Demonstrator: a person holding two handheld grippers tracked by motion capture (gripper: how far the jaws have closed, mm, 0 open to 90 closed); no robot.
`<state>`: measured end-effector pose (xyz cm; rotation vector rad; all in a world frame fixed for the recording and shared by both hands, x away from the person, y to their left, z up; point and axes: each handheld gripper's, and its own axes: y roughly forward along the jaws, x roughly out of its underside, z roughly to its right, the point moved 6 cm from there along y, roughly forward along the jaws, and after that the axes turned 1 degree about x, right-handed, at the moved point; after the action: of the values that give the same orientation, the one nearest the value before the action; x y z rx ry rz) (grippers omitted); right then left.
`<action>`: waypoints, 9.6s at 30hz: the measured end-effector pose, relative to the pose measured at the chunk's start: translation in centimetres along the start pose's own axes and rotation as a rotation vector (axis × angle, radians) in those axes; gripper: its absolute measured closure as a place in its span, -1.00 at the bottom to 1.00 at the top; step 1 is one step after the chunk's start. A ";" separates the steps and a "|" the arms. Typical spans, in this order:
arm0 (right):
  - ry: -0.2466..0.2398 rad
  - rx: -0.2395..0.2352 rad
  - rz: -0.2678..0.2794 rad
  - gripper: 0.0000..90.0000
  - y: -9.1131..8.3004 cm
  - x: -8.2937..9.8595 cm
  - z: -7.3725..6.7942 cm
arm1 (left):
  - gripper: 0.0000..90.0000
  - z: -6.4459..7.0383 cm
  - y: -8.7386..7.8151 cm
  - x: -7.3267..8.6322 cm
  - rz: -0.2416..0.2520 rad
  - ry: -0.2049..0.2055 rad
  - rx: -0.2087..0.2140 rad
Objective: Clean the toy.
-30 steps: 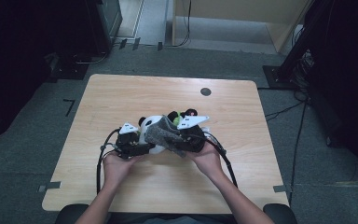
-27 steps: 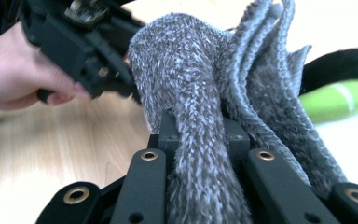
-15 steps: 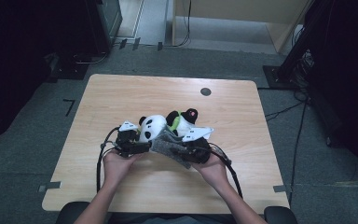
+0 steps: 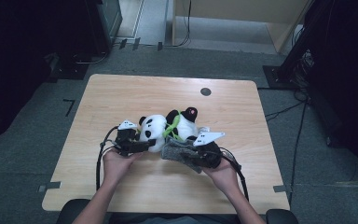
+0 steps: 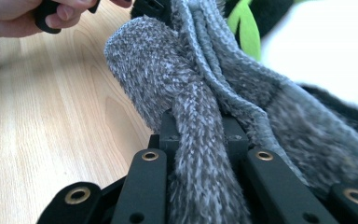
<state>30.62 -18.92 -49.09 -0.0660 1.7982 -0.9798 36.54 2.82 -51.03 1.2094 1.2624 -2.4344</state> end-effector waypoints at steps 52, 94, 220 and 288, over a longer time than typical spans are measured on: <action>0.253 0.193 0.105 0.72 -5.9 2.1 10.1 | -0.07 0.0 -0.5 -0.1 0.022 0.050 0.015; 0.271 0.180 -0.105 0.69 1.5 3.4 11.4 | -0.23 -0.2 -0.1 0.5 0.035 0.077 0.032; 0.263 0.220 0.173 -0.29 -5.7 0.2 10.2 | -0.72 0.1 -0.5 0.6 0.034 0.092 0.026; 0.104 0.070 0.174 -0.22 2.1 -1.2 6.0 | -0.71 -1.2 0.4 -0.1 0.134 0.063 0.074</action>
<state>36.75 -20.45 -50.27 0.1861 1.8283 -0.9346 37.49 3.47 -51.61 1.3532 1.0770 -2.3835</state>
